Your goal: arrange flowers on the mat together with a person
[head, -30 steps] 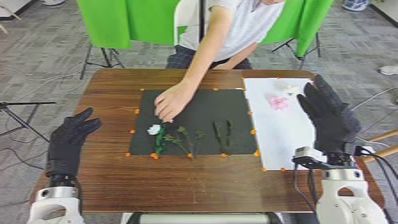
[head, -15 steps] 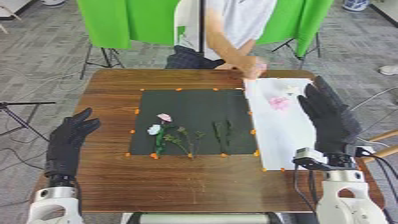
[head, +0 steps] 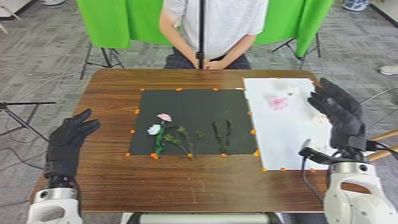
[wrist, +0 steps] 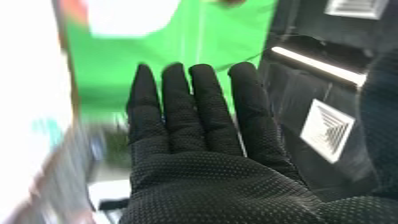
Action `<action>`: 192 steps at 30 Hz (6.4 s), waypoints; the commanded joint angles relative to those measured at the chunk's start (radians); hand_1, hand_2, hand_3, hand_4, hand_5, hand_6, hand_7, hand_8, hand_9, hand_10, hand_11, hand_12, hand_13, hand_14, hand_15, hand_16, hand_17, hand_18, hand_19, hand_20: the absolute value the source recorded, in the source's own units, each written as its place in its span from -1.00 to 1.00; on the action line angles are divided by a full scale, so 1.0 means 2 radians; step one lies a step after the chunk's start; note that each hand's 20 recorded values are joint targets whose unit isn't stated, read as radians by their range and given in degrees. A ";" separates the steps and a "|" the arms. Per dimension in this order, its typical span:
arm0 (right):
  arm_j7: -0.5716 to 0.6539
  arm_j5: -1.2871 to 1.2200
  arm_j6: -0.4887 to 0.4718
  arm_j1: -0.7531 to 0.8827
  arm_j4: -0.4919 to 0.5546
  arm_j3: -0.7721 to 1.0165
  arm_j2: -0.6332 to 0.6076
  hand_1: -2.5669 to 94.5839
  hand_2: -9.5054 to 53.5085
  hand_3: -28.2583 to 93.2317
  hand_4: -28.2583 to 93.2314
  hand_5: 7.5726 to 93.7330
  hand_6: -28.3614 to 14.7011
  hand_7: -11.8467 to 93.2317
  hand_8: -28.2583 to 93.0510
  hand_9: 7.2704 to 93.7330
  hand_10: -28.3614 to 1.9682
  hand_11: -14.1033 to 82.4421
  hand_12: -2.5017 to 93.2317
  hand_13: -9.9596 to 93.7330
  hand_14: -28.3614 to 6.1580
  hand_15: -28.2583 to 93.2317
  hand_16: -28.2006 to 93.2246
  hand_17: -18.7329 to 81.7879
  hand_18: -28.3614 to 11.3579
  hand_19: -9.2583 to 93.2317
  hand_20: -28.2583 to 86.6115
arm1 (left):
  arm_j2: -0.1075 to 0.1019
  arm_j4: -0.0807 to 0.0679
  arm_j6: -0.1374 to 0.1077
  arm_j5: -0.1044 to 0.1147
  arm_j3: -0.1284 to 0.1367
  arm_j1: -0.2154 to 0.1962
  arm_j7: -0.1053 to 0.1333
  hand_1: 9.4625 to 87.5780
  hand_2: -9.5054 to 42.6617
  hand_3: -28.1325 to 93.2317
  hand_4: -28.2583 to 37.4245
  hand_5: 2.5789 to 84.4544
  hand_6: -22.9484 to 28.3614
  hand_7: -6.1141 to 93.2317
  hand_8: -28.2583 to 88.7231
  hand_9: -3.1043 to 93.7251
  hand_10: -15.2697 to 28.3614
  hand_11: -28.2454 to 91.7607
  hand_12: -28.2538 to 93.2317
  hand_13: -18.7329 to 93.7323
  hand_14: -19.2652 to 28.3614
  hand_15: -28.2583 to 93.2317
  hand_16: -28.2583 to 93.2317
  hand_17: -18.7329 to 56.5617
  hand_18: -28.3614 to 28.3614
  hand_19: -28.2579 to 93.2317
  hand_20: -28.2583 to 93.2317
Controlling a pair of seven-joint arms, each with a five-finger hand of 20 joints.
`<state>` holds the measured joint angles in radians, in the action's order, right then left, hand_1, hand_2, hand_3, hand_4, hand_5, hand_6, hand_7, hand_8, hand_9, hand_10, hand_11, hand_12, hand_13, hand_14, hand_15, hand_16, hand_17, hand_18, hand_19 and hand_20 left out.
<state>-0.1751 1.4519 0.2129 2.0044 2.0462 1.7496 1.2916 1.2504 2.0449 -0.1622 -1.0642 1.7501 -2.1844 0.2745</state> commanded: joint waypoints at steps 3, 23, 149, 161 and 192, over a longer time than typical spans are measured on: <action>0.172 0.316 -0.013 -0.058 -0.020 0.019 -0.088 -0.51 -1.00 0.62 -0.86 -0.14 0.12 -0.56 -0.67 -0.05 -0.23 -0.44 -0.52 0.16 -0.28 -0.14 -0.18 -0.14 -0.48 0.11 0.11 | 0.003 0.000 -0.002 -0.002 -0.002 -0.004 -0.005 -0.78 -0.28 0.52 -1.00 0.10 0.03 -0.65 -0.62 0.08 0.42 -0.20 -0.33 0.01 0.57 -0.20 -0.54 -0.30 0.42 -0.33 -0.27; 0.304 0.542 -0.106 -0.150 -0.152 -0.075 -0.176 -0.43 -1.00 0.52 -0.90 0.08 0.25 -0.52 -0.67 0.26 -0.32 -0.20 -0.41 0.48 -0.23 0.40 -0.13 0.06 -0.75 0.68 0.33 | 0.000 0.003 -0.002 -0.002 -0.001 -0.007 -0.008 -0.77 -0.29 0.52 -1.00 0.10 0.04 -0.65 -0.62 0.08 0.42 -0.20 -0.33 0.01 0.57 -0.20 -0.54 -0.30 0.42 -0.32 -0.27; 0.099 0.507 -0.047 -0.460 -0.213 -0.585 -0.099 0.23 -1.00 0.39 -0.83 0.59 0.56 -0.40 -0.54 0.85 0.29 -0.61 -0.32 1.00 0.70 0.44 -0.10 0.64 -0.19 1.00 0.31 | -0.007 -0.004 0.014 -0.004 -0.007 0.008 -0.017 -0.76 -0.42 0.55 -1.00 0.09 0.04 -0.65 -0.62 0.07 0.42 -0.20 -0.33 0.00 0.57 -0.21 -0.54 -0.30 0.42 -0.33 -0.27; 0.099 0.507 -0.059 -0.458 -0.211 -0.581 -0.099 0.14 -1.00 0.44 -0.84 0.52 0.58 -0.40 -0.57 0.83 0.28 -0.52 -0.39 1.00 0.68 0.43 -0.09 0.63 -0.21 1.00 0.31 | -0.006 -0.004 0.014 -0.003 -0.007 0.008 -0.017 -0.76 -0.43 0.55 -1.00 0.09 0.04 -0.65 -0.62 0.07 0.41 -0.20 -0.32 0.00 0.57 -0.21 -0.54 -0.30 0.42 -0.33 -0.27; 0.079 0.258 0.093 -0.243 0.006 -0.237 -0.130 -0.13 -1.00 0.59 -0.84 0.41 0.52 -0.43 -0.73 0.65 0.10 -0.43 -0.58 0.98 0.56 0.23 -0.06 0.56 -0.17 0.95 0.08 | -0.005 0.002 0.012 -0.002 -0.001 0.000 -0.017 -0.75 -0.44 0.55 -1.00 0.09 0.03 -0.65 -0.62 0.07 0.41 -0.20 -0.32 0.01 0.57 -0.21 -0.54 -0.31 0.43 -0.33 -0.28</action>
<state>0.0130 2.2107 0.1670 1.2987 1.9465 1.0254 1.0524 1.2343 2.0430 -0.1431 -1.0669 1.7397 -2.1630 0.2429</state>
